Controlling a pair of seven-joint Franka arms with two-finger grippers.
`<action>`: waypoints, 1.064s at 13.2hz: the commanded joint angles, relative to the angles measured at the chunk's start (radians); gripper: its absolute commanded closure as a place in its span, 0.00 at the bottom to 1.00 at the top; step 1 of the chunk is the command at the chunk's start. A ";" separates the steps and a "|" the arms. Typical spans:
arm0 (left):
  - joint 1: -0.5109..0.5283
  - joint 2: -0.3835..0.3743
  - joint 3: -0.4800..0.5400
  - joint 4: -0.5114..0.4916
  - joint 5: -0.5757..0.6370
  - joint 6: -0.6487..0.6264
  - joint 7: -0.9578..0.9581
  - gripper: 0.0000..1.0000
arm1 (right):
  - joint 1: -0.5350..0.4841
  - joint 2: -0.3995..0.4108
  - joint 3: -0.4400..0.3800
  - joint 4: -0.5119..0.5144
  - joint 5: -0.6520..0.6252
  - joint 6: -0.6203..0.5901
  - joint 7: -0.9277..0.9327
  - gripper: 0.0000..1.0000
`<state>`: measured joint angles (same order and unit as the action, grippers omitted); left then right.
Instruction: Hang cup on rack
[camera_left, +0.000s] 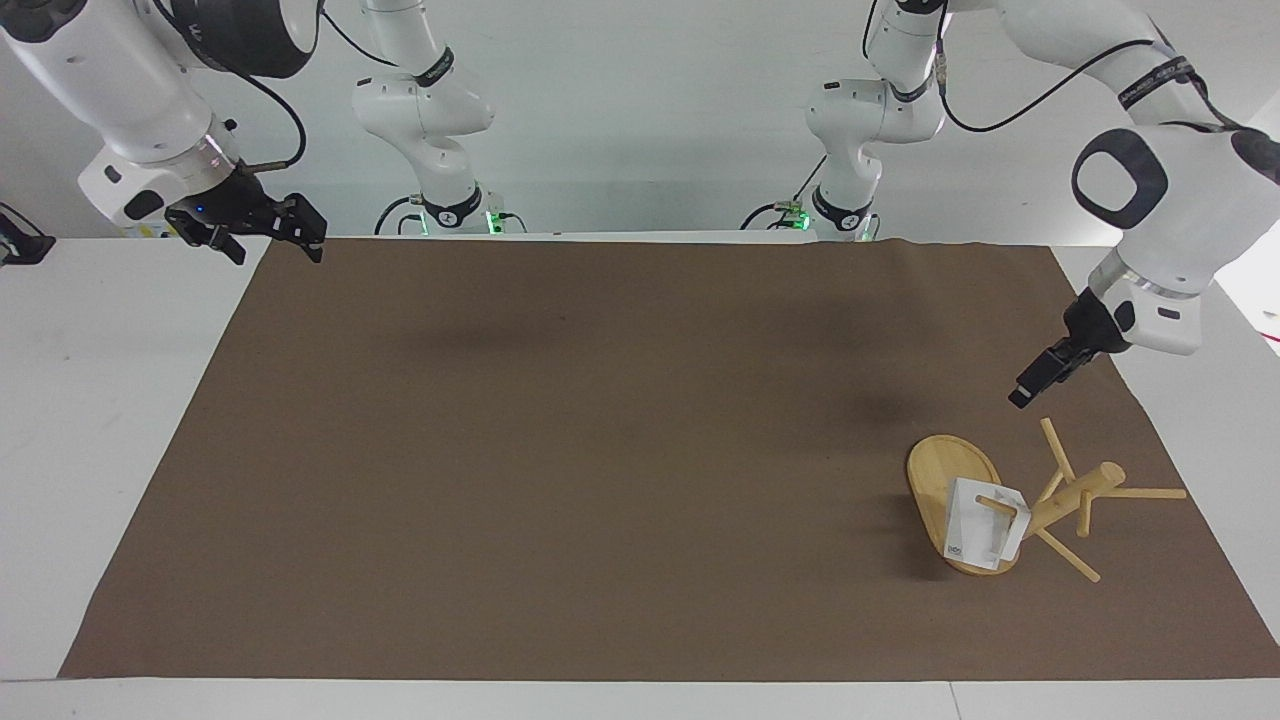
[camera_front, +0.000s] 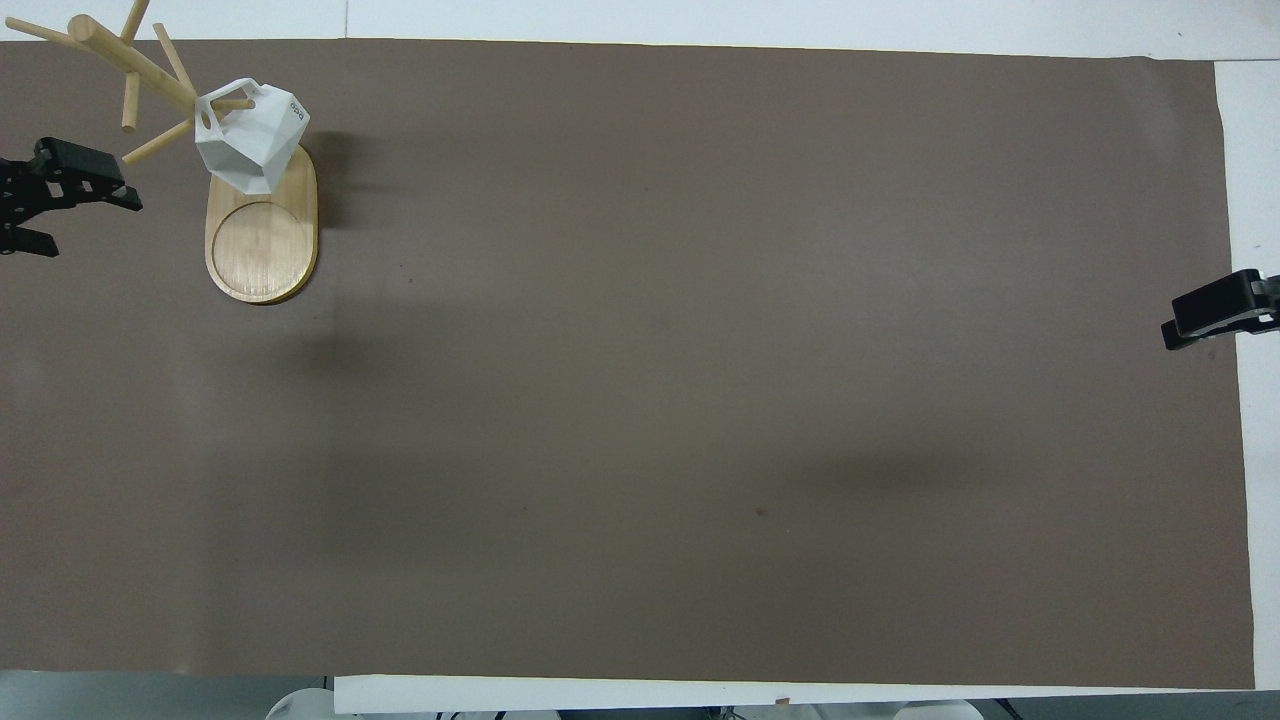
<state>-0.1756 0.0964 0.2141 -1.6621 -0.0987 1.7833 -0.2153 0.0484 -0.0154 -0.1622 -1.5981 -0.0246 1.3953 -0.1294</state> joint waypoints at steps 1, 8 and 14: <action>-0.019 0.005 -0.012 0.114 0.094 -0.189 0.094 0.00 | -0.007 -0.006 0.004 -0.008 0.006 -0.006 -0.021 0.00; -0.076 -0.014 -0.012 0.246 0.128 -0.350 0.224 0.00 | -0.007 -0.006 0.004 -0.008 0.006 -0.006 -0.021 0.00; -0.074 -0.010 -0.010 0.254 0.117 -0.360 0.224 0.00 | -0.007 -0.006 0.004 -0.008 0.006 -0.006 -0.019 0.00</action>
<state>-0.2524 0.0675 0.1996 -1.4429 0.0198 1.4514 -0.0115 0.0484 -0.0154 -0.1621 -1.5981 -0.0246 1.3953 -0.1295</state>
